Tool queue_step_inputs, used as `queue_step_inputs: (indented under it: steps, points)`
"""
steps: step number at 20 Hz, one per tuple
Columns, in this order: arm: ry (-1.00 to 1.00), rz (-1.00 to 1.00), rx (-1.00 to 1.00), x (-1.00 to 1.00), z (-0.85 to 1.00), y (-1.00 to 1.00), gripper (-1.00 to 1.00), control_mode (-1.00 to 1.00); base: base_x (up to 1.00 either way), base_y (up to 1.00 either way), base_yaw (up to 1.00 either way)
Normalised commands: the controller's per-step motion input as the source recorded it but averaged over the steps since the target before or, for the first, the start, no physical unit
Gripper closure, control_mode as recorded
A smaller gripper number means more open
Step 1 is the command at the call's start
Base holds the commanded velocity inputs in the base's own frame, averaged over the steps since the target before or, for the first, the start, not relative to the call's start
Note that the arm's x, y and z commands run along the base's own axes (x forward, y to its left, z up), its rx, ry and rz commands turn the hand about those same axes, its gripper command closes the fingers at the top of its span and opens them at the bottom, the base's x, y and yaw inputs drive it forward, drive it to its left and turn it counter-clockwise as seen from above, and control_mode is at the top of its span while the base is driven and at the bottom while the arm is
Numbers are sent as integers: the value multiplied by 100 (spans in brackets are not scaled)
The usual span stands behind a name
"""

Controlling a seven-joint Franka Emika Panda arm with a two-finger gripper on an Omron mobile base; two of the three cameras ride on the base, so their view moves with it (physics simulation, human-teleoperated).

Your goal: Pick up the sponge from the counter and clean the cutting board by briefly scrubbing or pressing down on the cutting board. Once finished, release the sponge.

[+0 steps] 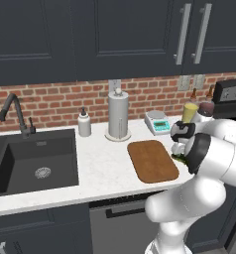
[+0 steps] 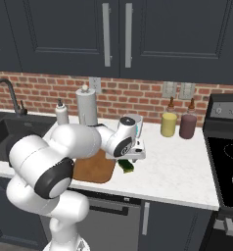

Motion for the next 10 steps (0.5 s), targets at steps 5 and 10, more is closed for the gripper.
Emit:
queue_step_inputs:
  steps: [5, 10]
  points:
    - [3, 5, 0, 0, 0, 0, -100, -100, 0, 0, 0]
    - [0, 9, 0, 1, 0, 0, -100, -100, 0, 0, 0]
